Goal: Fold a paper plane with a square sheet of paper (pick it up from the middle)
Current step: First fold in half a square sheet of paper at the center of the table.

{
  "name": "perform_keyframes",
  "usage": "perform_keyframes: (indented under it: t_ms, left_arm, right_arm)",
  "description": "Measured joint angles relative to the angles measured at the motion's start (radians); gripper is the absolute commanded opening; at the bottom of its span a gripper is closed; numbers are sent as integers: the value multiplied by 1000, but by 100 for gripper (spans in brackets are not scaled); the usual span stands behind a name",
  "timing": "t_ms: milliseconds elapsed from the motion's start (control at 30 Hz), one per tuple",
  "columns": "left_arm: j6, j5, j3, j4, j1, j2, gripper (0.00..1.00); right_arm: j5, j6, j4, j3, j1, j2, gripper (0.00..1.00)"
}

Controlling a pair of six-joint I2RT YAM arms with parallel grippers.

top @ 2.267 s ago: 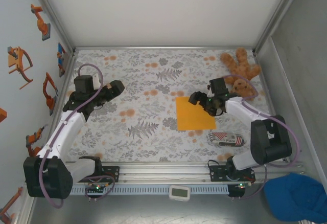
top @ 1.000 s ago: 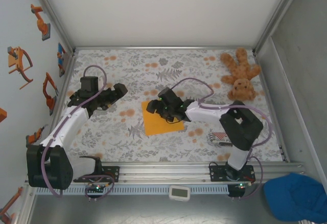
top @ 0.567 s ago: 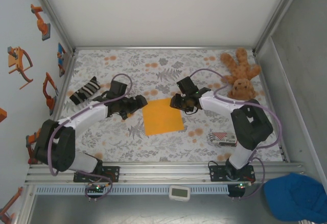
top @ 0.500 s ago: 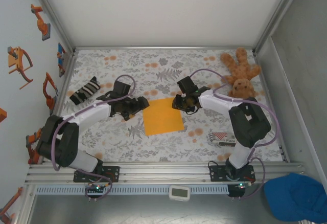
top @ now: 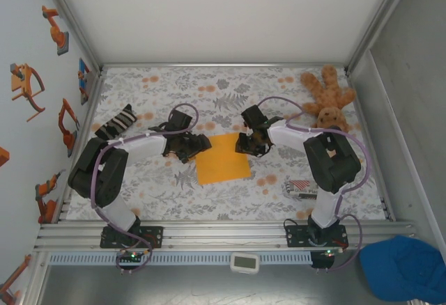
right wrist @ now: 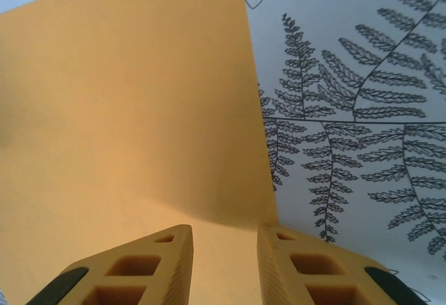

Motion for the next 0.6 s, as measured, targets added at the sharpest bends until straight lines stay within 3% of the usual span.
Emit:
perform_keyframes:
  t_ms: [267, 400, 600]
  left_arm:
    - [0, 8, 1, 16, -1, 19, 67]
    - [0, 16, 2, 32, 0, 30, 57]
    - [4, 16, 2, 45, 1, 45, 50]
  right_arm:
    - [-8, 1, 1, 0, 0, 4, 34]
    - [-24, 5, 24, -13, -1, 3, 37]
    - [-83, 25, 117, -50, -2, -11, 59]
